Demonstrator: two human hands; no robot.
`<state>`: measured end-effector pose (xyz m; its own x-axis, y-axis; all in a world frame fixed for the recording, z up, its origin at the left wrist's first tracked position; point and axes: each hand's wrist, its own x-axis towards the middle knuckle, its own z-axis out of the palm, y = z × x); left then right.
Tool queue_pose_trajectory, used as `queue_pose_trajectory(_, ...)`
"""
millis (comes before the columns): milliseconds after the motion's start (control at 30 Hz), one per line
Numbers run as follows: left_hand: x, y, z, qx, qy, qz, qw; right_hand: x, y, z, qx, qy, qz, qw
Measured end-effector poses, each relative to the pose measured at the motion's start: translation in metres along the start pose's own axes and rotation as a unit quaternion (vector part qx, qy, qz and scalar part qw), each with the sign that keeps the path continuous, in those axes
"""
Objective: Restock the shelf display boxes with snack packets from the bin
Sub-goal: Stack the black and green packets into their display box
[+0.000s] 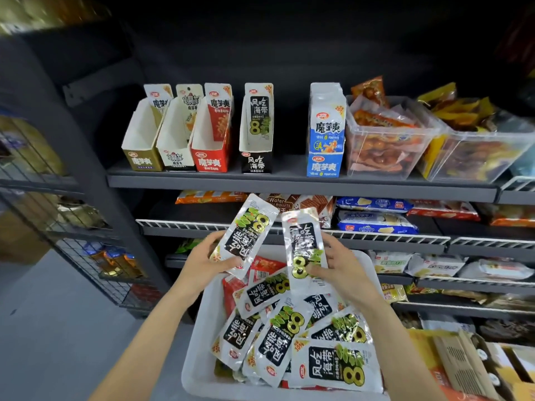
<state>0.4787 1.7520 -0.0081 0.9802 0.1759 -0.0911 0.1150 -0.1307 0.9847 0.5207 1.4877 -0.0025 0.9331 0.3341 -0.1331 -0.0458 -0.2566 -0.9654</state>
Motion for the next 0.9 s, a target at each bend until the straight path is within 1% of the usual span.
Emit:
queue_pose_trajectory(33,0.003,0.005,-0.003,0.034,0.006,0.022,0.999,0.001,-0.004,-0.003,-0.083,0.025,-0.016,0.996)
queue_pose_trajectory(100,0.012,0.018,-0.010,0.083,0.045,0.073,0.993,0.002,-0.014,-0.011,-0.252,0.099,-0.054,0.961)
queue_pose_trajectory(133,0.017,0.026,-0.015,0.081,0.075,0.091,0.990,0.003,-0.020,-0.015,-0.294,0.132,-0.069,0.944)
queue_pose_trajectory(200,0.029,0.046,-0.022,0.037,0.130,0.111,0.984,0.006,-0.034,-0.023,-0.298,0.177,-0.115,0.931)
queue_pose_trajectory(233,0.036,0.057,-0.025,0.017,0.150,0.121,0.981,0.008,-0.042,-0.027,-0.269,0.192,-0.138,0.934)
queue_pose_trajectory(300,0.053,0.081,-0.029,-0.009,0.168,0.134,0.977,0.014,-0.061,-0.034,-0.169,0.196,-0.158,0.953)
queue_pose_trajectory(400,0.079,0.117,-0.032,-0.005,0.156,0.160,0.975,0.027,-0.086,-0.036,0.016,0.156,-0.141,0.978)
queue_pose_trajectory(467,0.097,0.143,-0.032,0.016,0.142,0.194,0.971,0.041,-0.100,-0.032,0.163,0.103,-0.111,0.975)
queue_pose_trajectory(533,0.115,0.169,-0.030,0.019,0.137,0.226,0.964,0.058,-0.111,-0.028,0.260,0.060,-0.086,0.960)
queue_pose_trajectory(600,0.132,0.191,-0.027,0.020,0.153,0.252,0.955,0.075,-0.122,-0.024,0.293,0.039,-0.071,0.953)
queue_pose_trajectory(633,0.140,0.201,-0.025,0.026,0.161,0.270,0.949,0.084,-0.126,-0.023,0.297,0.041,-0.073,0.951)
queue_pose_trajectory(733,0.157,0.213,-0.016,0.050,0.176,0.337,0.923,0.109,-0.136,-0.019,0.342,0.075,-0.076,0.934)
queue_pose_trajectory(800,0.169,0.207,-0.012,0.093,0.181,0.350,0.914,0.123,-0.141,-0.018,0.357,0.106,-0.069,0.925)
queue_pose_trajectory(833,0.174,0.203,-0.011,0.118,0.177,0.345,0.914,0.129,-0.142,-0.018,0.346,0.124,-0.073,0.927)
queue_pose_trajectory(900,0.186,0.189,-0.009,0.170,0.173,0.339,0.909,0.135,-0.147,-0.017,0.282,0.164,-0.113,0.939)
